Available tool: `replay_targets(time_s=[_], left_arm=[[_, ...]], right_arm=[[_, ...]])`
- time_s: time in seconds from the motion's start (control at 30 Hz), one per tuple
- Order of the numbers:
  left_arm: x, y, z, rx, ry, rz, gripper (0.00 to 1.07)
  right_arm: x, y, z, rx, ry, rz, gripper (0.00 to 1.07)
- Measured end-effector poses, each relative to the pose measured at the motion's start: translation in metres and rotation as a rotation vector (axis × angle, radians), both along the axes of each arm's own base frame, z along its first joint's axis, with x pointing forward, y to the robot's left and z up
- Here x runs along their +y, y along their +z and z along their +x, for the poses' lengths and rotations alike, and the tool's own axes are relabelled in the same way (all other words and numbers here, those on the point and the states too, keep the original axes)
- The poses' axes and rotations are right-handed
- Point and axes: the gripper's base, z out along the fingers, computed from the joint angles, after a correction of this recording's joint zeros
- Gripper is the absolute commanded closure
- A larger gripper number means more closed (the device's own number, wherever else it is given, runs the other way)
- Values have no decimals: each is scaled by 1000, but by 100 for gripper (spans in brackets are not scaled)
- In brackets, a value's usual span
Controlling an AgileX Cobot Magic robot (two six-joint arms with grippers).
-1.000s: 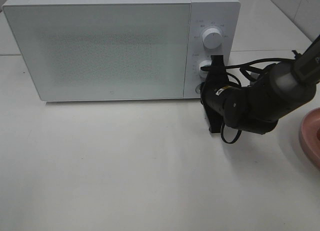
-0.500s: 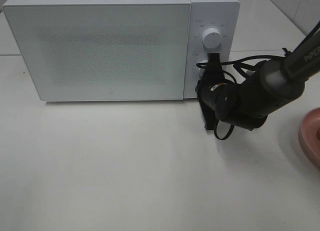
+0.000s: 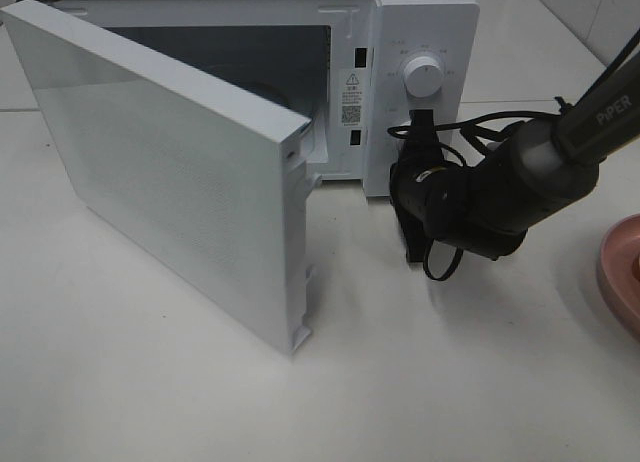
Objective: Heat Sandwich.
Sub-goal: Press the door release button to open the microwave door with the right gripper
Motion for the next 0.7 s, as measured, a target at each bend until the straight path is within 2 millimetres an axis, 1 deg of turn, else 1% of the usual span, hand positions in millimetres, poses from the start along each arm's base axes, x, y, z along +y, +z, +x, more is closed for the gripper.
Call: replay_targets(time_s=[0.4, 0.7], left_arm=[[0, 0, 0, 0, 0, 0, 10], [0, 0, 0, 0, 0, 0, 10]], right_arm=[[0, -1, 0, 13, 3, 0, 107], [-2, 6, 0, 44, 18, 21, 107]])
